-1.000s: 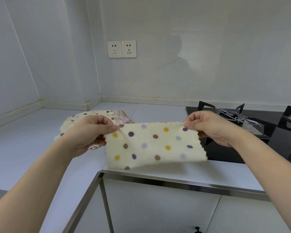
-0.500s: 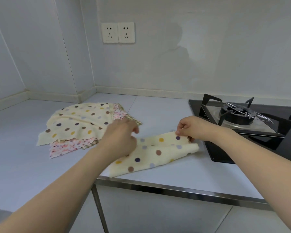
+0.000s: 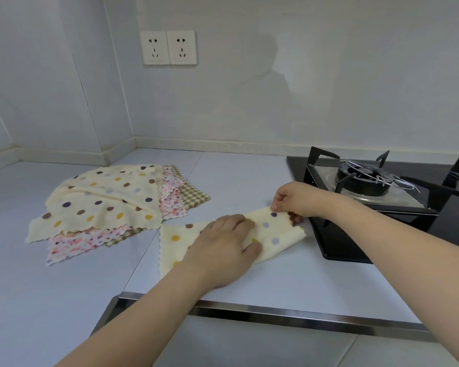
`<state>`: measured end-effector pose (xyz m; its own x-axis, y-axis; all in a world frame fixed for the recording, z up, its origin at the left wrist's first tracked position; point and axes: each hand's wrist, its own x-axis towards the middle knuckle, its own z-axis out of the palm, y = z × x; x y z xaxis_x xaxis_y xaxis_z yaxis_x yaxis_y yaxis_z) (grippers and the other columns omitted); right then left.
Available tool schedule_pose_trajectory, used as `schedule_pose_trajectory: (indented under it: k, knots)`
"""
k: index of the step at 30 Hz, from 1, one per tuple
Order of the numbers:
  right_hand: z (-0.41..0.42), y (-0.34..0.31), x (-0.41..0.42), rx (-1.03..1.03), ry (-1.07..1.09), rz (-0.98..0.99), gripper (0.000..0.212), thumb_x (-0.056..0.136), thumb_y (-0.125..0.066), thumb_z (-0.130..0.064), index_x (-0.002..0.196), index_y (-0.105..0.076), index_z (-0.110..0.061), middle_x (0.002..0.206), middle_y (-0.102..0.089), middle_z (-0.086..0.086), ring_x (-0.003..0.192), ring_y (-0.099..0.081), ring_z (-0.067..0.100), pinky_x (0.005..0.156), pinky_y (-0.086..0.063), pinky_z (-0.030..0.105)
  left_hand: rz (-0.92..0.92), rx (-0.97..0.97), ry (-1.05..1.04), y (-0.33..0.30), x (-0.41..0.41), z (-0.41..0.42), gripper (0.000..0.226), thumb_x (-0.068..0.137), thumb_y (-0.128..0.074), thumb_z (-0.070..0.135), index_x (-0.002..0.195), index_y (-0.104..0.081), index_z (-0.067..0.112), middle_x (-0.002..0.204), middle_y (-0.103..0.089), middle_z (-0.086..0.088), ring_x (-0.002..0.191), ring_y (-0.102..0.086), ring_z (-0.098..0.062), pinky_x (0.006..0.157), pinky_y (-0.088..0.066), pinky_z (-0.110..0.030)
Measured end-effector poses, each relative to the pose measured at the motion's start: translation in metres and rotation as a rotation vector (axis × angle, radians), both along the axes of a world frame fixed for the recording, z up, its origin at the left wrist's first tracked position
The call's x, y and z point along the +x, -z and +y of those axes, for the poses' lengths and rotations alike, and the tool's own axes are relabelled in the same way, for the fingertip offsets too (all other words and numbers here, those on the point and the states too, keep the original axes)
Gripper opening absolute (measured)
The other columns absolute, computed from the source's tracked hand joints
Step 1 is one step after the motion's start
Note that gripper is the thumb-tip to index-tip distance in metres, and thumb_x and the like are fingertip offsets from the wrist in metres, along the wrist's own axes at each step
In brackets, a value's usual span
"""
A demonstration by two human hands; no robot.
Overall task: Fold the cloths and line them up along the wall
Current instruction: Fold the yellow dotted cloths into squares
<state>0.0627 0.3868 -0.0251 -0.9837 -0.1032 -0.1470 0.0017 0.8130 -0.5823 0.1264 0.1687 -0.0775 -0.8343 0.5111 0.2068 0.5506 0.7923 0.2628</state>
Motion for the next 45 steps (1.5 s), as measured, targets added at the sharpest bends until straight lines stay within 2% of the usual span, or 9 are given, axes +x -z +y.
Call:
schedule_pose_trajectory:
  k: [5, 12, 16, 20, 26, 30, 35, 41, 45]
  knots:
    - [0.008, -0.008, -0.011, -0.076, -0.038, -0.112, 0.014, 0.092, -0.063, -0.015, 0.096, -0.064, -0.002, 0.07, -0.07, -0.005, 0.05, -0.056, 0.012, 0.053, -0.049, 0.027, -0.093, -0.212, 0.136, -0.005, 0.002, 0.0, 0.05, 0.1, -0.014, 0.054, 0.149, -0.006, 0.05, 0.161, -0.001, 0.015, 0.147, 0.007, -0.009, 0.12, 0.007, -0.037]
    - [0.006, -0.011, -0.013, -0.083, -0.003, -0.203, 0.012, 0.093, -0.063, -0.018, 0.093, -0.066, -0.006, 0.068, -0.057, 0.003, 0.054, -0.053, 0.012, 0.053, -0.049, 0.023, -0.169, -0.316, 0.275, -0.015, 0.005, 0.0, 0.043, 0.099, -0.008, 0.058, 0.142, -0.003, 0.065, 0.157, 0.012, 0.027, 0.144, 0.021, -0.003, 0.111, 0.017, -0.061]
    - [-0.012, -0.005, -0.003, -0.006, 0.12, -0.105, 0.019, 0.095, -0.053, -0.011, 0.105, -0.065, 0.0, 0.082, -0.059, 0.009, 0.068, -0.055, 0.02, 0.055, -0.047, 0.026, -0.172, -0.284, 0.251, -0.013, 0.004, 0.001, 0.043, 0.098, -0.008, 0.06, 0.141, -0.003, 0.065, 0.158, 0.008, 0.027, 0.144, 0.019, -0.001, 0.112, 0.016, -0.058]
    - [-0.034, 0.014, 0.013, 0.208, 0.262, 0.139, 0.028, 0.092, -0.039, -0.007, 0.115, -0.054, -0.007, 0.113, -0.061, 0.013, 0.102, -0.058, 0.031, 0.077, -0.045, 0.034, -0.146, -0.175, 0.203, -0.012, 0.009, 0.0, 0.049, 0.099, -0.01, 0.058, 0.148, -0.008, 0.052, 0.159, -0.004, 0.023, 0.145, 0.009, 0.001, 0.118, 0.012, -0.045]
    - [-0.05, 0.03, 0.023, 0.568, 0.252, 0.362, 0.034, 0.09, -0.049, -0.01, 0.122, -0.037, -0.009, 0.116, -0.053, 0.009, 0.101, -0.061, 0.032, 0.066, -0.037, 0.033, -0.227, 0.112, 0.119, -0.019, 0.015, -0.005, 0.044, 0.103, -0.018, 0.047, 0.144, -0.025, 0.034, 0.147, -0.039, 0.012, 0.138, -0.025, -0.005, 0.119, -0.002, -0.029]
    - [-0.044, 0.032, 0.015, 0.532, 0.3, 0.397, 0.032, 0.102, -0.038, -0.035, 0.117, -0.039, -0.006, 0.112, -0.061, 0.011, 0.1, -0.061, 0.033, 0.067, -0.038, 0.034, -0.262, 0.253, -0.078, -0.02, 0.008, -0.018, 0.044, 0.103, -0.029, 0.04, 0.145, -0.029, 0.03, 0.146, -0.038, 0.004, 0.135, -0.03, -0.015, 0.111, -0.021, -0.029]
    - [-0.043, 0.021, 0.015, 0.357, 0.43, 0.237, 0.061, 0.097, -0.022, -0.061, 0.092, -0.054, -0.009, 0.091, -0.057, 0.009, 0.091, -0.059, 0.032, 0.07, -0.041, 0.032, -0.023, -0.067, -0.152, -0.006, -0.001, -0.019, 0.048, 0.102, -0.024, 0.035, 0.149, -0.025, 0.023, 0.154, -0.025, 0.005, 0.14, -0.02, -0.016, 0.118, -0.011, -0.036]
    - [-0.047, 0.012, 0.021, 0.23, 0.334, 0.053, 0.025, 0.092, -0.038, -0.029, 0.087, -0.054, -0.01, 0.072, -0.065, 0.001, 0.073, -0.061, 0.02, 0.06, -0.037, 0.026, -0.017, -0.152, -0.158, 0.001, -0.005, -0.017, 0.053, 0.102, -0.019, 0.037, 0.152, -0.017, 0.023, 0.157, -0.017, 0.003, 0.143, -0.014, -0.02, 0.118, -0.009, -0.043]
    - [-0.055, 0.016, 0.022, 0.234, 0.298, 0.208, 0.024, 0.101, -0.037, -0.024, 0.109, -0.05, -0.005, 0.108, -0.063, 0.012, 0.101, -0.057, 0.031, 0.07, -0.035, 0.031, -0.048, -0.143, -0.173, -0.001, -0.003, -0.016, 0.053, 0.101, -0.018, 0.038, 0.153, -0.016, 0.024, 0.158, -0.016, 0.004, 0.144, -0.012, -0.019, 0.119, -0.007, -0.045]
